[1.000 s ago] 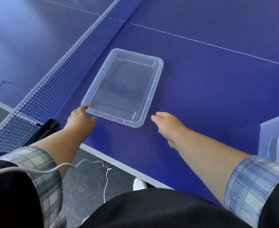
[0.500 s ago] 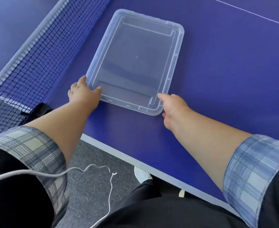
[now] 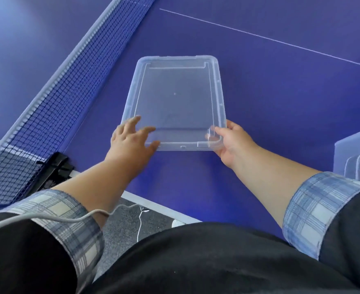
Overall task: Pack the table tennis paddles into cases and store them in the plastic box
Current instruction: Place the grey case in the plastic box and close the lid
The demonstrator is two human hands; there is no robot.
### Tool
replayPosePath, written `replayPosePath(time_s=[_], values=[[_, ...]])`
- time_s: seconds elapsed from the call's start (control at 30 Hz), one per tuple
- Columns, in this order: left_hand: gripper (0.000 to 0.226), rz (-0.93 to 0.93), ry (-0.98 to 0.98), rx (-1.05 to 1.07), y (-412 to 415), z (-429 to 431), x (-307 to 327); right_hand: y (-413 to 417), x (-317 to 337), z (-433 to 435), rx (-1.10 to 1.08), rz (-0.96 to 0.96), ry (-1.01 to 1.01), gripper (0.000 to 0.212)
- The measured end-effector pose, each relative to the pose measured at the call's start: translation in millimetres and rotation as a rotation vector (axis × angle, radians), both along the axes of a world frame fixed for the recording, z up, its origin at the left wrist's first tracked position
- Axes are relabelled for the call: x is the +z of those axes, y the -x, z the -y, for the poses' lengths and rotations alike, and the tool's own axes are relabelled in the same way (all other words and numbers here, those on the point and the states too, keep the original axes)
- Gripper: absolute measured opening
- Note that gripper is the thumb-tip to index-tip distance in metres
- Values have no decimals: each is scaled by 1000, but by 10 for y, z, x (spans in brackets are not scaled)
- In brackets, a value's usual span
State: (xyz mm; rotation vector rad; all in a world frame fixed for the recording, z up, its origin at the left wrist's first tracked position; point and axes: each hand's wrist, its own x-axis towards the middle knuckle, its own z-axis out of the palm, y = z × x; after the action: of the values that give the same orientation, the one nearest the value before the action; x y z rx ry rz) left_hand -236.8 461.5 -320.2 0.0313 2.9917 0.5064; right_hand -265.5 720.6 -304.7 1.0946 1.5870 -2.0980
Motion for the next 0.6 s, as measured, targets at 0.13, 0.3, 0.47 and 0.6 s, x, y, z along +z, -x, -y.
replayPosePath(time_s=[0.13, 0.3, 0.47, 0.6], values=[[43, -72, 49, -428, 86, -424, 455, -34, 322, -345, -78, -41, 60, 40], [35, -172, 22, -531, 179, -1101, 859, -198, 714, -788, -268, -138, 146, 34], [33, -202, -35, -582, 172, -1942, 1203, -407, 1095, -1154, -548, -208, 299, 24], [26, -209, -76, -670, 26, -2621, 1485, -597, 1249, -1614, -626, -263, 348, 29]])
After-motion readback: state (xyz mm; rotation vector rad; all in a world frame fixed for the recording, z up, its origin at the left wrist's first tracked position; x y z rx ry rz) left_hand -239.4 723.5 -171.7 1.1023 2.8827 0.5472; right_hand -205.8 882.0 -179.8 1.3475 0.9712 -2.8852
